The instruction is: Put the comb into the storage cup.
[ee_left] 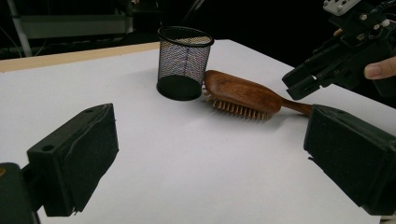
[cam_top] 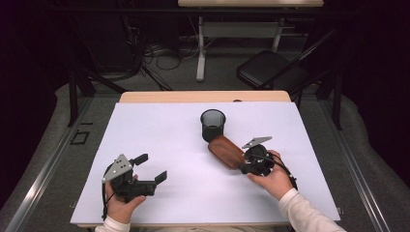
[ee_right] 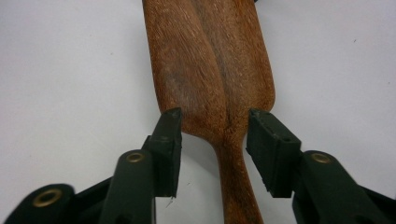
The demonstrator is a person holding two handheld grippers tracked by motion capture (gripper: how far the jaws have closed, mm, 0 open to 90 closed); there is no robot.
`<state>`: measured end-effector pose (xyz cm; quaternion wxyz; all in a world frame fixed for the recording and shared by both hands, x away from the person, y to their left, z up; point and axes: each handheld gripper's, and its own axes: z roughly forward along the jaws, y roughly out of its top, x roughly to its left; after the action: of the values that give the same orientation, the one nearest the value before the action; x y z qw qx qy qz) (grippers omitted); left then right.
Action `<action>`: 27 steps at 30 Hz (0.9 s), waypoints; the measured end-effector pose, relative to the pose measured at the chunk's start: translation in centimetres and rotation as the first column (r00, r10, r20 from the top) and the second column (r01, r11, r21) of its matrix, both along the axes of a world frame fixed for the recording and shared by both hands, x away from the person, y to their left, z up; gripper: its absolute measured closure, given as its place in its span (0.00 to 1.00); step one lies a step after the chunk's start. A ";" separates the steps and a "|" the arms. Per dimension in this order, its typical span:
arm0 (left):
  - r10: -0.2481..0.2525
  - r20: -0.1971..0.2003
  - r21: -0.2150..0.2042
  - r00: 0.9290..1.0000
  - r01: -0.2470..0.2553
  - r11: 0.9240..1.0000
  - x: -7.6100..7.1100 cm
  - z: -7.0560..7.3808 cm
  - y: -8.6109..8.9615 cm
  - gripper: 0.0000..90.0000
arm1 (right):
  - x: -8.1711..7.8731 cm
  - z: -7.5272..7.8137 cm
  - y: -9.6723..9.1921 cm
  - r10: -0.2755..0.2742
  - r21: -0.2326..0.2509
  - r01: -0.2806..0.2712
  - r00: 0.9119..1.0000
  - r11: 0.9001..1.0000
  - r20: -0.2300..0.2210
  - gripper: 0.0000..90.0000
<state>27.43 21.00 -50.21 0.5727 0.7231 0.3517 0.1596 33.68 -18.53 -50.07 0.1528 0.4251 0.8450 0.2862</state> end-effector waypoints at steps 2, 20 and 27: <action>0.002 0.001 -0.002 1.000 -0.002 1.000 0.0 0.0 0.0 0.03 | 0.0 0.1 0.0 0.009 -0.003 -0.009 1.000 1.000 0.003 0.57; 0.000 -0.002 -0.003 1.000 0.000 1.000 0.1 0.0 0.0 0.03 | 0.9 0.2 -0.7 0.058 -0.058 -0.058 0.998 0.997 0.008 0.40; 0.000 -0.003 -0.003 1.000 0.000 1.000 0.1 0.0 0.1 0.03 | 1.2 -0.2 -0.9 0.057 -0.078 -0.060 0.998 0.995 -0.041 0.43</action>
<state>27.51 21.08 -50.24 0.5734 0.7224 0.3527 0.1579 34.86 -19.40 -50.26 0.1445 0.3995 0.8704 0.2486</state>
